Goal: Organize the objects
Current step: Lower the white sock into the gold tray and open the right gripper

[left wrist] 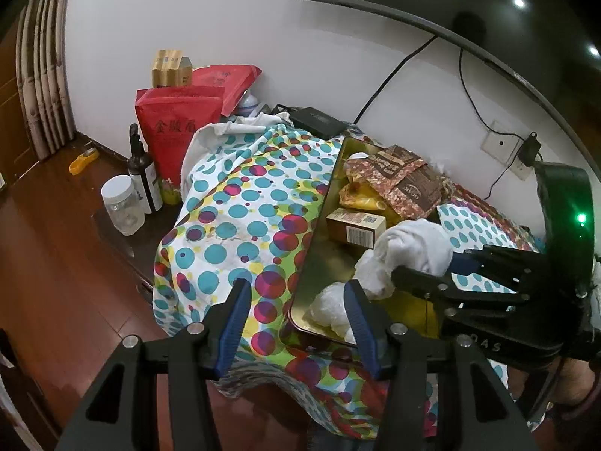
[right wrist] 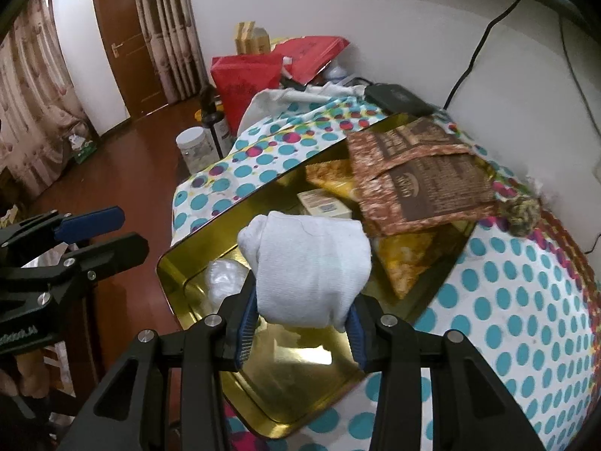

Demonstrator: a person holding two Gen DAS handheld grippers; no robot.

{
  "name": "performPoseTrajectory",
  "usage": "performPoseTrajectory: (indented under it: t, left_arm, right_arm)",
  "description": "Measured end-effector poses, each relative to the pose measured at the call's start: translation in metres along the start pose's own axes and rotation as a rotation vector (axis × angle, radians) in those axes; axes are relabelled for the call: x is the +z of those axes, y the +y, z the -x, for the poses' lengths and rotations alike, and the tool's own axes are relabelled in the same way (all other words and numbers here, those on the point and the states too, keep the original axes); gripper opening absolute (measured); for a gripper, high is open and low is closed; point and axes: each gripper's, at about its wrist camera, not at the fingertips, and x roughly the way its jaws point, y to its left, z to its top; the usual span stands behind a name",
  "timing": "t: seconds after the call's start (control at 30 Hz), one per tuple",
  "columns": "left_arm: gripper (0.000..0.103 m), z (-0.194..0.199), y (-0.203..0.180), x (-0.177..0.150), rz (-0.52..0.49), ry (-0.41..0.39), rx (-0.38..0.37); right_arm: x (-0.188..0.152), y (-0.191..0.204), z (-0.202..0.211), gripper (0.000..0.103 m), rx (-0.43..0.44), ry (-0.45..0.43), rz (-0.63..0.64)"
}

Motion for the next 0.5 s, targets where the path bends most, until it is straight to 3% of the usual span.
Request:
performPoseTrajectory:
  t: [0.23, 0.33, 0.4, 0.5]
  left_arm:
    - [0.053, -0.008, -0.001, 0.000, 0.002, 0.017, -0.011]
    - [0.053, -0.011, -0.009, 0.003, -0.011, 0.021, -0.018]
    - [0.053, -0.012, -0.017, 0.005, -0.028, 0.020, -0.024]
    - [0.053, -0.011, -0.033, 0.010, -0.060, 0.008, -0.032]
  right_arm:
    - [-0.005, -0.004, -0.011, 0.044, 0.015, 0.027, -0.021]
    - [-0.007, -0.013, -0.003, 0.058, 0.061, 0.003, -0.060]
    - [-0.009, -0.019, 0.004, 0.075, 0.078, -0.022, -0.086]
    - [-0.016, -0.039, 0.026, 0.076, 0.126, -0.087, -0.162]
